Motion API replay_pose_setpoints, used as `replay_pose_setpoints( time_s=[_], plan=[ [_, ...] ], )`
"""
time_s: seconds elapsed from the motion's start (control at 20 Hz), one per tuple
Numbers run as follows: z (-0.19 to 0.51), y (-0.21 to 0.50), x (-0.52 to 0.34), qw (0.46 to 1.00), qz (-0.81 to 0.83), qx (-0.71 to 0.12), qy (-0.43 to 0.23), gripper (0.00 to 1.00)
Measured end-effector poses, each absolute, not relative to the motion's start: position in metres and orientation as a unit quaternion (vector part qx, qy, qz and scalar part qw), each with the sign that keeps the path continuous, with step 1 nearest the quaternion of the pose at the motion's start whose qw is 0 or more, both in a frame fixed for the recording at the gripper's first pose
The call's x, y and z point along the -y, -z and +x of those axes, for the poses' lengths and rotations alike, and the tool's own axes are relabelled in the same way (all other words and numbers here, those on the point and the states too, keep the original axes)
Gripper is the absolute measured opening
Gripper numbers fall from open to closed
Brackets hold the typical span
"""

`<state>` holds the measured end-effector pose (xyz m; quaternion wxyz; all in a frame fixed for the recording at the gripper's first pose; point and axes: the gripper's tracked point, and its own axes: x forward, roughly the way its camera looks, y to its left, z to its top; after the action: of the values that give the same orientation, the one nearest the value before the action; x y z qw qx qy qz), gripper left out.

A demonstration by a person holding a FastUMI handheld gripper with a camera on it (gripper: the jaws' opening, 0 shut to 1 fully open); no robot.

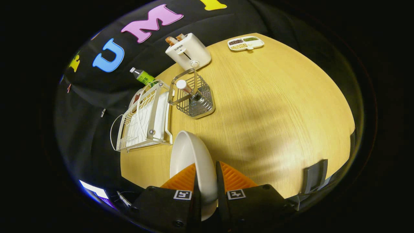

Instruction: Take the plate from the dish rack, then take the spoon from the basket and place it into the plate.

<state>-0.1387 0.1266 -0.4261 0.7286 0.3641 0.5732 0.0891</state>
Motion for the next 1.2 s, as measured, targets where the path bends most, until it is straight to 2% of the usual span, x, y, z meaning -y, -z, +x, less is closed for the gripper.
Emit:
replay_pose_setpoints(
  time_s=[0.4,0.7,0.75,0.9,0.95,1.0,1.1,1.2],
  plan=[
    [-0.123,0.443,-0.151,0.701,0.42,-0.57,-0.09,0.25],
    [-0.125,0.461,-0.136,0.703,0.399,-0.586,-0.056,0.34],
    [-0.124,0.461,-0.132,0.705,0.4,-0.583,-0.052,0.37],
    [-0.118,0.454,-0.124,0.71,0.411,-0.57,-0.044,0.62],
    [-0.116,0.45,-0.119,0.716,0.405,-0.566,-0.044,0.7],
    [-0.116,0.446,-0.116,0.725,0.396,-0.561,-0.046,0.83],
    [-0.112,0.43,-0.108,0.746,0.376,-0.545,-0.061,0.91],
    [-0.102,0.412,-0.098,0.772,0.354,-0.521,-0.084,0.91]
  ],
)
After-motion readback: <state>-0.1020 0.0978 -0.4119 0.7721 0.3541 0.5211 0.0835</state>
